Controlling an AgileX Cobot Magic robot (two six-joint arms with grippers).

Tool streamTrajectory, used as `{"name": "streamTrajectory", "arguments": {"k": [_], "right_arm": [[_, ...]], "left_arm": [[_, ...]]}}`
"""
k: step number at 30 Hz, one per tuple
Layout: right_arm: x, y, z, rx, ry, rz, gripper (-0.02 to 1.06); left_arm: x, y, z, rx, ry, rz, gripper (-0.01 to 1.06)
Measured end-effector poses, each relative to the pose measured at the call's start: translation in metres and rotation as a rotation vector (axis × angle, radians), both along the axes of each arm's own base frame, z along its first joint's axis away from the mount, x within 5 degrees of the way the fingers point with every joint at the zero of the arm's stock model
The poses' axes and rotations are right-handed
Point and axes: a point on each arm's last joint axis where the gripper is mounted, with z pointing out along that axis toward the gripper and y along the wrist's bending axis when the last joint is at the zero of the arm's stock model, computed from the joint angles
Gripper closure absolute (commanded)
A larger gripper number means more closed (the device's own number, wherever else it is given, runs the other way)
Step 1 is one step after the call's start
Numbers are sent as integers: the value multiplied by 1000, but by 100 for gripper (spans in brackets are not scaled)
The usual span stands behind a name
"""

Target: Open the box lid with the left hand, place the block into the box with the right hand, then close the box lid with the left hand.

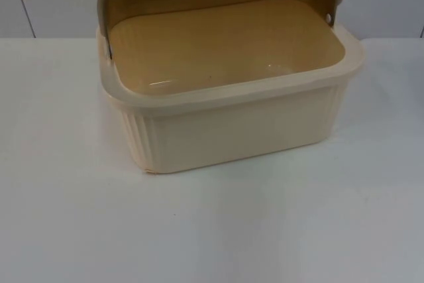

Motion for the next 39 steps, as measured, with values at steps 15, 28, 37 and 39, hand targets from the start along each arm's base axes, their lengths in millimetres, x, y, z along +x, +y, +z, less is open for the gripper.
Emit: {"name": "streamTrajectory", "arguments": {"k": [15,28,37,39], "right_arm": [[0,0,-1,-10,11,-2,0],[-1,0,-2,-9,21,-1,0],[-1,0,-3,-7,34,-1,0],[-1,0,-3,-7,34,-1,0]], "left_arm": [[16,-5,41,-83,-499,-28,47],[64,-8,8,-77,-346,-21,25],[65,-7,8,-39,-326,-29,0],[65,-7,10,-11,-349,-39,0]]}}
